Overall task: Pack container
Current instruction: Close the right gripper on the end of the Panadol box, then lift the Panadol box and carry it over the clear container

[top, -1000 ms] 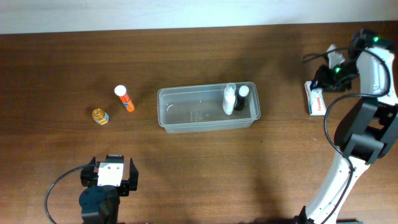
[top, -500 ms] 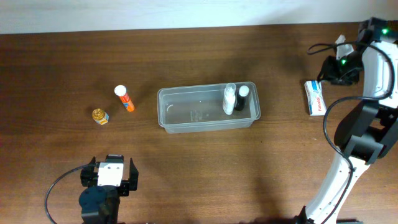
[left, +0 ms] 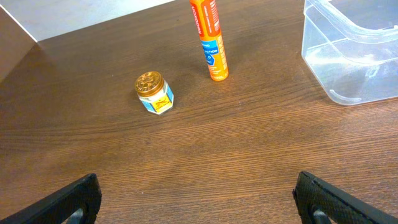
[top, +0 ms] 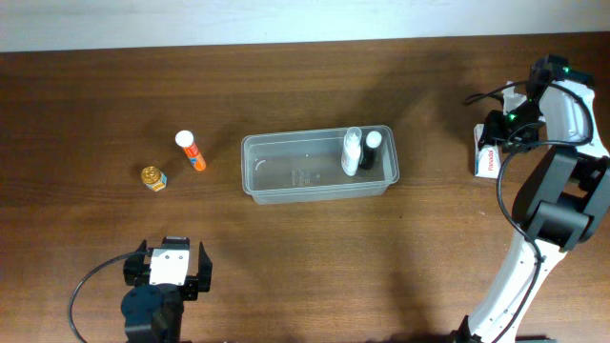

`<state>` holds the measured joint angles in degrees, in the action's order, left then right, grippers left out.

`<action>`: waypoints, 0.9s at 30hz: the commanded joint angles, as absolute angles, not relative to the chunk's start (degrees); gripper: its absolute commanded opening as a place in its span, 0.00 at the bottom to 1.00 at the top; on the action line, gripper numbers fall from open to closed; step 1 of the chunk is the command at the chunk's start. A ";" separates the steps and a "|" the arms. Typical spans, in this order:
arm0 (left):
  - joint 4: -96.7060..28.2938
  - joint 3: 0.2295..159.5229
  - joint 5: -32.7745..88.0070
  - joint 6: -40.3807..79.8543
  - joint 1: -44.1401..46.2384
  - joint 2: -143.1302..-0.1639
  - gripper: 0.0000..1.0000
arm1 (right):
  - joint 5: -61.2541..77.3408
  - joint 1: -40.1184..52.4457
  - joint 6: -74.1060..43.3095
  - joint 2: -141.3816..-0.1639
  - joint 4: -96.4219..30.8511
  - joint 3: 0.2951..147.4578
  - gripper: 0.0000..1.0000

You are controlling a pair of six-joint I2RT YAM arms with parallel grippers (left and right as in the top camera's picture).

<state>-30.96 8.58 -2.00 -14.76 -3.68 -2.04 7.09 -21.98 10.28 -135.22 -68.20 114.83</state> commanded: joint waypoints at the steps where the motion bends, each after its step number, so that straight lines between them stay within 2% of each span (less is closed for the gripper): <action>1: -31.29 8.51 -2.83 -14.20 -3.42 -2.09 1.00 | 5.17 -21.69 9.96 -135.39 -67.66 114.37 0.49; 27: -31.29 8.51 -2.83 -14.20 -3.42 -2.09 1.00 | 3.77 -20.64 7.38 -135.41 -63.77 110.45 0.50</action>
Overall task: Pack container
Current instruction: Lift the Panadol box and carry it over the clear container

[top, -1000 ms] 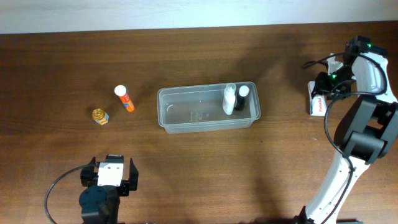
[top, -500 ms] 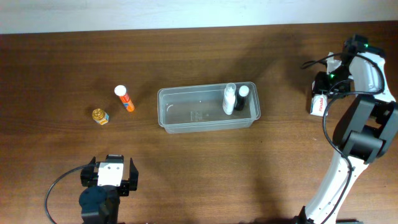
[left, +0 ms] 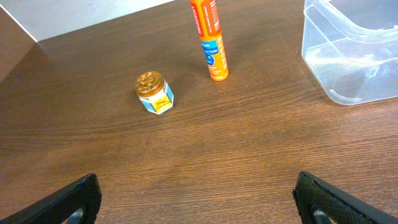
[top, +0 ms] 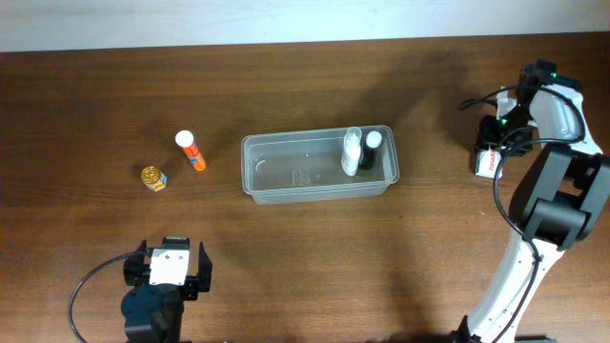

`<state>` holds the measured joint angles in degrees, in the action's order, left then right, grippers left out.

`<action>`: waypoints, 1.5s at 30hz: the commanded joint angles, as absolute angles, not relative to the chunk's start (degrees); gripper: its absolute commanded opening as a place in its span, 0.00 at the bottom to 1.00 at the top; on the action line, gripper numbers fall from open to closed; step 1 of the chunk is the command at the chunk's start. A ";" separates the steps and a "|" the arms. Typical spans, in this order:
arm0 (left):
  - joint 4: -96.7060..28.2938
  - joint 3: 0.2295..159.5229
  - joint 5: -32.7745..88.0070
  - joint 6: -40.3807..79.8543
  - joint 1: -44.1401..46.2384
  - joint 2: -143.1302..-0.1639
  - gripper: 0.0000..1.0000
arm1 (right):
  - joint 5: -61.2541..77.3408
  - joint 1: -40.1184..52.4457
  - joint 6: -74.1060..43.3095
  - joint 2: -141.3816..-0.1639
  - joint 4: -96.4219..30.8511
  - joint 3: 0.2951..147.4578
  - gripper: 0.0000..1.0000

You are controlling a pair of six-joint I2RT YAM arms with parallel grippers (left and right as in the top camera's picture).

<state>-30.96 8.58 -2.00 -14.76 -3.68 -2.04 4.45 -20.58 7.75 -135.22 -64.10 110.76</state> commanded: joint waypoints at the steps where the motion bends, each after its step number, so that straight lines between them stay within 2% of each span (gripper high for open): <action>1: -31.29 8.51 -2.83 -14.20 -3.42 -2.09 1.00 | 3.77 -20.67 7.38 -135.41 -63.77 110.45 0.50; 3: -31.29 8.51 -2.83 -14.20 -3.42 -2.09 1.00 | 3.77 -20.69 7.35 -135.41 -63.77 110.45 0.49; 6: -31.29 8.51 -2.83 -14.20 -3.42 -2.09 1.00 | 3.77 -20.71 7.35 -135.41 -63.59 110.45 0.39; 12: -31.29 8.51 -2.83 -14.20 -3.42 -2.09 1.00 | 3.79 -20.71 7.33 -135.41 -63.57 110.45 0.27; 20: -31.29 8.51 -2.83 -14.20 -3.42 -2.09 1.00 | 8.27 -20.69 6.52 -135.37 -66.08 113.78 0.29; 24: -31.29 8.51 -2.83 -14.20 -3.42 -2.09 1.00 | 15.07 -20.69 6.55 -135.37 -70.59 119.35 0.32; 32: -31.29 8.51 -2.83 -14.20 -3.42 -2.09 1.00 | 23.83 -19.42 6.59 -135.37 -81.60 132.46 0.33; 41: -31.29 8.51 -2.83 -14.20 -3.42 -2.09 1.00 | 32.97 -12.64 8.78 -135.35 -96.03 148.64 0.32; 45: -31.29 8.51 -2.81 -14.20 -3.42 -2.09 1.00 | 32.97 -7.86 8.71 -133.82 -97.34 152.22 0.33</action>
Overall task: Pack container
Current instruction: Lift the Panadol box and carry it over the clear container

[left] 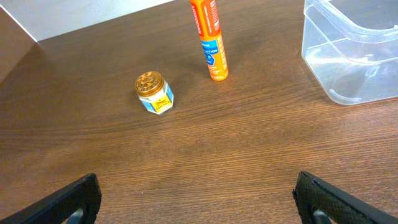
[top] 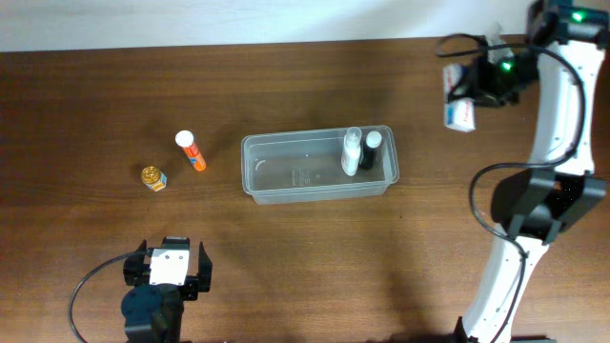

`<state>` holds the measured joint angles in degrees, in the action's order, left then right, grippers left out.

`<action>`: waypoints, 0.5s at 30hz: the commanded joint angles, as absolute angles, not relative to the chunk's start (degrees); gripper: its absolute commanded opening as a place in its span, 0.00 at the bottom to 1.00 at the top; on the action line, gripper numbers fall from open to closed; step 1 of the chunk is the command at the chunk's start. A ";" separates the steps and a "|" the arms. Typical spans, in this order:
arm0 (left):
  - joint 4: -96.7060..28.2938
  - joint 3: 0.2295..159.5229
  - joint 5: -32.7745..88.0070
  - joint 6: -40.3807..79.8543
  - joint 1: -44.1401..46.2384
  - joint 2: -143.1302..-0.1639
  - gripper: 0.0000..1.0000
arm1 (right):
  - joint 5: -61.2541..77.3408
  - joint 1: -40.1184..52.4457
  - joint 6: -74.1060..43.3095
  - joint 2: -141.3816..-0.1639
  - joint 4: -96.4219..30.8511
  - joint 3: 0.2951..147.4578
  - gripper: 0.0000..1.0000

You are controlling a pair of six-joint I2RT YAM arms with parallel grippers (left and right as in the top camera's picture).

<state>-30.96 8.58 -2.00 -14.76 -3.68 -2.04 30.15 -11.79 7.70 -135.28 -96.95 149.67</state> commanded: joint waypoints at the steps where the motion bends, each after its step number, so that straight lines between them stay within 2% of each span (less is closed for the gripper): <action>1: -31.29 8.51 -2.83 -14.20 -3.42 -2.09 1.00 | 32.95 -6.66 8.71 -132.97 -97.34 152.22 0.32; 10: -31.29 8.51 -2.83 -14.20 -3.42 -2.09 1.00 | 30.76 5.50 7.84 -125.62 -97.34 152.16 0.32; 15: -31.29 8.51 -2.83 -14.20 -3.42 -2.09 1.00 | 21.69 14.90 7.81 -122.56 -97.34 152.16 0.33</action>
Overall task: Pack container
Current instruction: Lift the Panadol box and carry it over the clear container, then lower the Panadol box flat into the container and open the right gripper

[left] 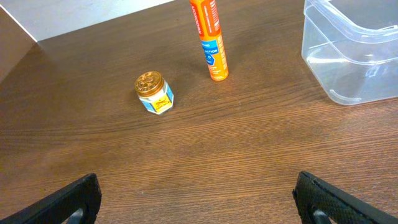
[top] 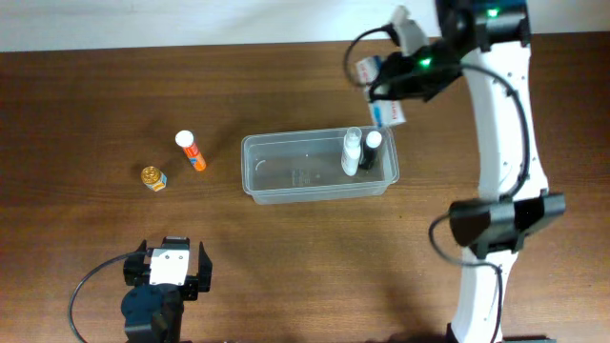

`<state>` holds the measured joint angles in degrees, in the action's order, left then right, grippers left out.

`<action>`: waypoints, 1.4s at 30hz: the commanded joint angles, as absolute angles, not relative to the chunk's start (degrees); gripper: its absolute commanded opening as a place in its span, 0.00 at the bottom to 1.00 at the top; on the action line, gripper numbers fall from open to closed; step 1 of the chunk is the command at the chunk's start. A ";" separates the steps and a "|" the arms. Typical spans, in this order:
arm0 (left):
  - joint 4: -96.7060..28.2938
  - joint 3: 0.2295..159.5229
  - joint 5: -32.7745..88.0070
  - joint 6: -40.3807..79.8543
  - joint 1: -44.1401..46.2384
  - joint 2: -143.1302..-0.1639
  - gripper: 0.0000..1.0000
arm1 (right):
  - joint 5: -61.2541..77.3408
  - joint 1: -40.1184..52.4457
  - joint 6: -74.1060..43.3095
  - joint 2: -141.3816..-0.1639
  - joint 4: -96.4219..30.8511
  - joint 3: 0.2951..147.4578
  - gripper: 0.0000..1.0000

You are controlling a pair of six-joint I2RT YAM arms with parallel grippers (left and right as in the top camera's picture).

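A clear plastic container (top: pixel 286 194) lies mid-table, and a white bottle (top: pixel 352 152) and a black-capped bottle (top: pixel 370 148) stand at its right end. My right gripper (top: pixel 389 88) is shut on a white box with red and blue print (top: pixel 386 114), held in the air just behind the container's right end. An orange tube (left: pixel 209 40) and a small gold-lidded jar (left: pixel 153 93) lie on the table to the container's left. My left gripper (left: pixel 198 199) rests open near the front edge, nothing between its fingers.
The right arm (top: pixel 505 114) reaches from the front right across the table's right side to the back. A pale wall strip (top: pixel 191 19) borders the far table edge. The orange tube (top: pixel 191 151) and the jar (top: pixel 152 178) lie left of the container.
My right gripper with the box has moved left, from the back right of the table to just behind the container's right end. The left arm has not moved.
The box lay on the table at the far right with my right gripper at it, and it was still there at the second moment. Then the gripper held it raised at the back right, and now behind the container. The tube, the jar and the left gripper stayed put.
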<state>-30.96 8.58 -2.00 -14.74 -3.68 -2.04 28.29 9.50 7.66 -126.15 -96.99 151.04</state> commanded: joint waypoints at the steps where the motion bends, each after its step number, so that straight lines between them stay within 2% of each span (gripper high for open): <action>1: -31.29 8.51 -2.83 -14.20 -3.42 -2.09 1.00 | 19.64 16.62 7.84 -122.54 -97.34 152.16 0.33; 7: -31.29 8.51 -2.83 -14.20 -3.42 -2.09 1.00 | 9.41 25.45 9.72 -122.56 -97.32 149.01 0.33; 14: -31.29 8.51 -2.83 -14.22 -3.42 -2.09 1.00 | 9.41 30.74 24.23 -122.63 -93.58 139.02 0.33; 22: -31.29 8.51 -2.83 -14.20 -3.42 -2.09 1.00 | 9.41 31.11 30.83 -122.63 -77.19 123.81 0.33; 28: -31.29 8.51 -2.83 -14.20 -3.42 -2.09 1.00 | 9.85 31.16 36.75 -122.63 -70.63 116.40 0.33; 36: -31.29 8.51 -2.83 -14.20 -3.42 -2.09 1.00 | 9.91 31.11 43.18 -124.05 -66.11 113.78 0.33; 42: -31.29 8.51 -2.83 -14.20 -3.42 -2.09 1.00 | 12.40 31.11 43.33 -125.99 -63.07 113.78 0.33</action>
